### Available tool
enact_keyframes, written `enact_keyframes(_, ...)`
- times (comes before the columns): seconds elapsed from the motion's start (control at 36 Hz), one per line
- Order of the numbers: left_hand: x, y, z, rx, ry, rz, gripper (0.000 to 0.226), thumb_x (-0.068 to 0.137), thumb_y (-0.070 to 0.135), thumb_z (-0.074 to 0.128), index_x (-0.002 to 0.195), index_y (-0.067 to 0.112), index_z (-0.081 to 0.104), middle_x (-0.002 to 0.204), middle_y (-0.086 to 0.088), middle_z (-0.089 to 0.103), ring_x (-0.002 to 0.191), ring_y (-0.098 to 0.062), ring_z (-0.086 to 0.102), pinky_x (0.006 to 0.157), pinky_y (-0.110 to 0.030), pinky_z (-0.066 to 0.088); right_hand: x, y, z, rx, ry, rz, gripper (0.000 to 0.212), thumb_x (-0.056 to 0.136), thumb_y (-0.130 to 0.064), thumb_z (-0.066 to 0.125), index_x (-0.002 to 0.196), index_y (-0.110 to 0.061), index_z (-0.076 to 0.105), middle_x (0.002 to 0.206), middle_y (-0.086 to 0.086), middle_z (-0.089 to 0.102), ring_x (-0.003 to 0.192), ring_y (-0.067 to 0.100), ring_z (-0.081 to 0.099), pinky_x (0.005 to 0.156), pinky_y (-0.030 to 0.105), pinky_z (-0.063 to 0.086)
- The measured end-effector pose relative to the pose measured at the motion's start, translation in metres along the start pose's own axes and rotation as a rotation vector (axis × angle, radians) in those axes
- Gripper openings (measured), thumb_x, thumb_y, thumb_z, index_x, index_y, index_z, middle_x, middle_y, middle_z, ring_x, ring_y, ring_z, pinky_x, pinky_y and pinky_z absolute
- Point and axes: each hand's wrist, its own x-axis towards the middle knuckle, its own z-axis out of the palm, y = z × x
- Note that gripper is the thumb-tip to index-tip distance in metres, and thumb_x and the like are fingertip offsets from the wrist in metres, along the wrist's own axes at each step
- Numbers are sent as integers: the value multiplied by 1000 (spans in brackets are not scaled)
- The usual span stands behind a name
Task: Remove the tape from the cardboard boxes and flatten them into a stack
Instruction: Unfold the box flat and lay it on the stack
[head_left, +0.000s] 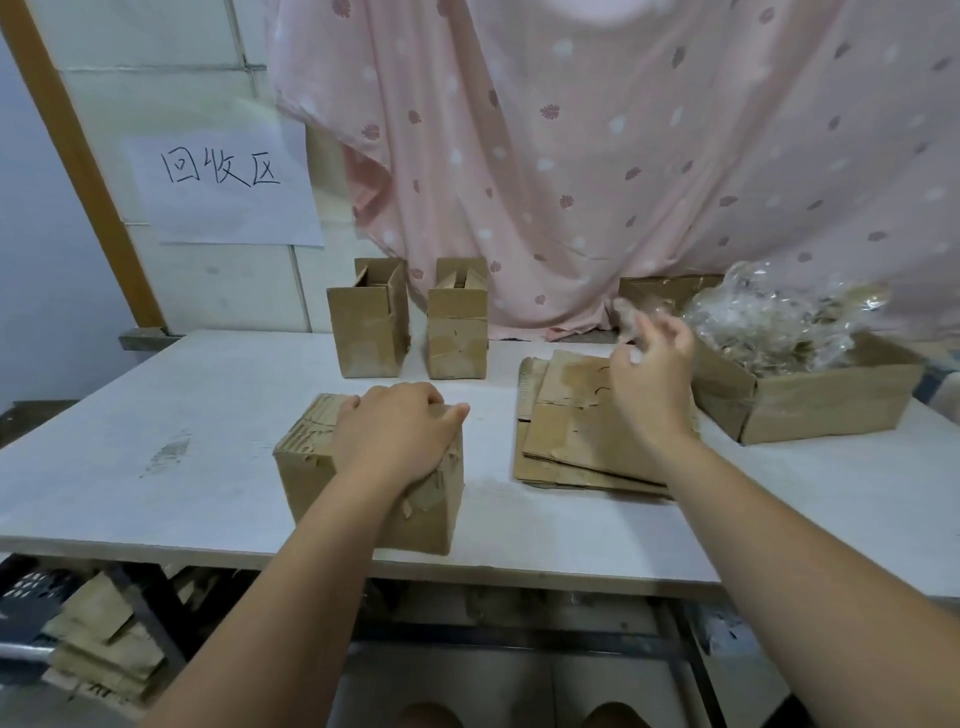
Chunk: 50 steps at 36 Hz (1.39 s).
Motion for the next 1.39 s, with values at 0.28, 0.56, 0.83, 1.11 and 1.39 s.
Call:
enact_keyframes(0.28,14,14,10,41,43,-101,39,91,57,39,99,29,65,91,2,65,97,-21,55,98,-41,37,62,84,-54,-524,18,107,47,88,-10,53,131,7,42,148,17,20,130,33,34,104,35,33)
enact_keyframes(0.56,17,14,13,52,71,-107,40,92,55,37,112,29,62,100,0,66,101,-22,55,98,-42,37,61,115,-60,-951,-239,186,39,81,-6,48,119,-3,47,118,22,53,115,35,42,98,44,35)
enact_keyframes(0.83,17,14,13,54,84,-95,40,91,55,38,110,29,63,97,1,66,99,-21,56,98,-43,40,55,101,-56,-1153,-155,-46,44,81,-9,46,125,-14,45,123,17,53,118,35,40,99,45,26)
enact_keyframes(1.11,22,7,4,-234,-60,-113,56,93,60,29,140,30,32,130,9,57,126,-23,47,109,-49,29,-2,5,4,-387,-527,-388,24,94,-26,51,115,-18,60,107,-4,58,99,13,54,86,28,41)
enact_keyframes(1.39,17,-6,-1,-747,30,-108,33,95,35,47,127,29,47,111,11,57,112,-17,53,101,-41,39,-81,-51,56,-62,-961,-267,93,70,-59,72,146,-39,21,149,-14,11,133,14,32,106,31,34)
